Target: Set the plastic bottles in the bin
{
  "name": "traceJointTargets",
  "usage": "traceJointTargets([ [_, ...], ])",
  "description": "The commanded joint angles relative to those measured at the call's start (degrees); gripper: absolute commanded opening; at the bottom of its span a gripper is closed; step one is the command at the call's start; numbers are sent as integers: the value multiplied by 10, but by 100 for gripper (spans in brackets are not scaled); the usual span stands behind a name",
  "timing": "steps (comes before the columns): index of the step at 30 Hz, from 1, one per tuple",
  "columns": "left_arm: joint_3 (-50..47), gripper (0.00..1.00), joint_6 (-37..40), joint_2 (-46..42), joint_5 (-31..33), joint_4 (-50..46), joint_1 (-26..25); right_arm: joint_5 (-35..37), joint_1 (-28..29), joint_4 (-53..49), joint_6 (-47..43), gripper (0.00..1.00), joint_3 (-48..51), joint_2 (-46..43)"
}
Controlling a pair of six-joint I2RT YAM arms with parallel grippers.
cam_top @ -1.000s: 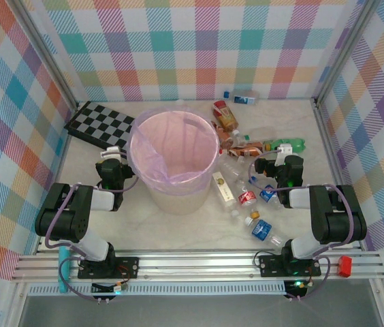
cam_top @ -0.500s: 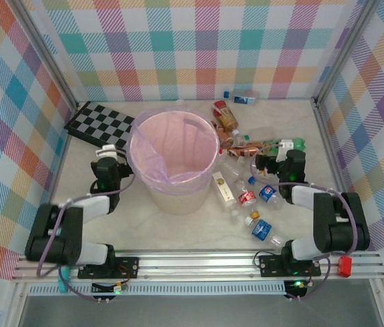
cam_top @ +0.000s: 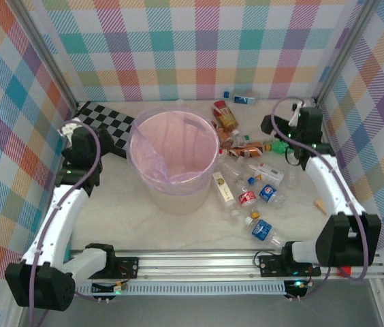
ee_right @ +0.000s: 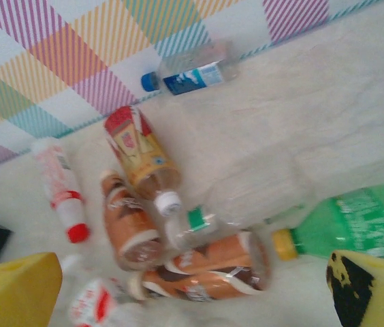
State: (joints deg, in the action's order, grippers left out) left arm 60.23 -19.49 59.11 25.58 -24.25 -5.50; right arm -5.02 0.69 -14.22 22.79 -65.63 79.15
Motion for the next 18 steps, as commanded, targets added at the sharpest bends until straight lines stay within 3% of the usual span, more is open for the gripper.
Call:
traceJointTargets([
  [1,88,85,-30,-9,-120,-142,0,-72,-2,-65,131,100,-50,85],
  [3,157,83,-19,13,-182,-193,-4,-80,1,-36,182,98,-84,139],
  [8,237,83,-2,31,-245,-246,-48,-43,17,13,278,97,-175,258],
  [14,256,84,5,61,-268,-275,-109,-21,32,29,348,95,-298,399],
  [18,251,83,9,65,-256,-305,-129,-3,34,-16,364,95,-405,485],
])
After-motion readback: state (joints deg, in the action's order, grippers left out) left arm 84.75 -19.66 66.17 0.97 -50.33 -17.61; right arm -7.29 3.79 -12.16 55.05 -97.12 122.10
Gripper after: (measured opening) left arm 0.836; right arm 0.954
